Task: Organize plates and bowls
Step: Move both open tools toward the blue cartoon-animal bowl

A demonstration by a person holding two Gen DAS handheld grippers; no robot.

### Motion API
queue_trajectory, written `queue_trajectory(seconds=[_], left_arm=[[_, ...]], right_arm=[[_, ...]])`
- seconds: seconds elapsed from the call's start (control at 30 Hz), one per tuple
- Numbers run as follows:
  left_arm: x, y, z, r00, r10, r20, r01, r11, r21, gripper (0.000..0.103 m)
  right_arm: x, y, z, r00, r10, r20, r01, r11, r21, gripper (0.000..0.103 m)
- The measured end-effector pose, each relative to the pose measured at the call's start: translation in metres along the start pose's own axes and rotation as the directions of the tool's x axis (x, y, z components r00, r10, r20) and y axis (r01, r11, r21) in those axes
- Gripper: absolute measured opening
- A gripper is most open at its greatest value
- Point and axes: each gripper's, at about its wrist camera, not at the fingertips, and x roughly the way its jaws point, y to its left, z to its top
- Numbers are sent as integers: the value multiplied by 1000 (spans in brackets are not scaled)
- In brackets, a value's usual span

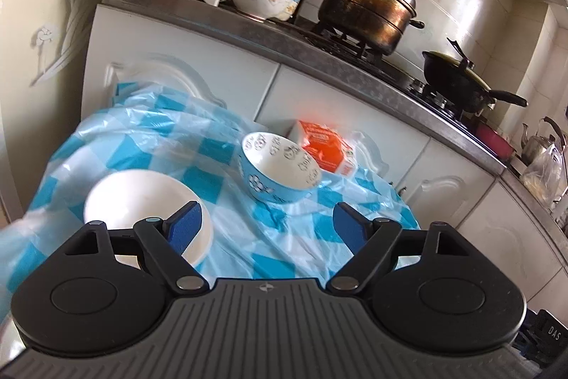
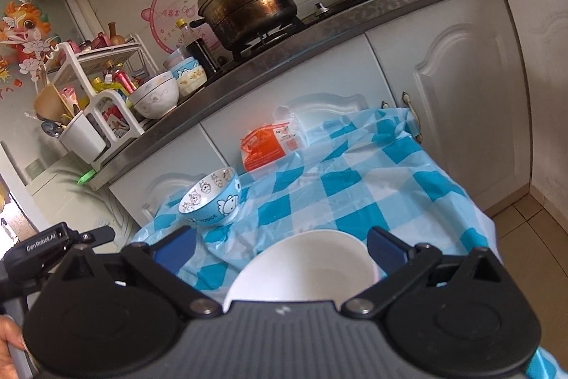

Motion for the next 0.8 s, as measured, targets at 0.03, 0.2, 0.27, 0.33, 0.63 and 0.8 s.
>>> queue_trajectory(seconds=[0.03, 0.2, 0.27, 0.33, 0.63, 0.8], left_arm=[[1, 4, 4, 1000, 2, -3, -2, 1000, -5, 101], [9, 20, 16, 998, 65, 13, -65, 998, -1, 103], [9, 27, 17, 996, 92, 21, -91, 996, -13, 103], [9, 35, 16, 993, 116, 32, -116, 993, -25, 103], [17, 48, 11, 970, 232, 74, -232, 973, -6, 103], [24, 50, 11, 963, 254, 87, -258, 966, 32, 103]], right_arm=[[3, 4, 2, 1000, 4, -7, -4, 1000, -3, 102], [20, 22, 7, 999, 32, -34, -32, 999, -7, 102], [27, 30, 5, 998, 41, -42, -42, 999, -18, 102], [33, 37, 3, 998, 45, -53, -46, 998, -33, 102], [60, 62, -9, 993, 34, -115, -43, 996, -75, 102], [70, 76, -14, 991, 28, -134, -42, 993, -106, 102]])
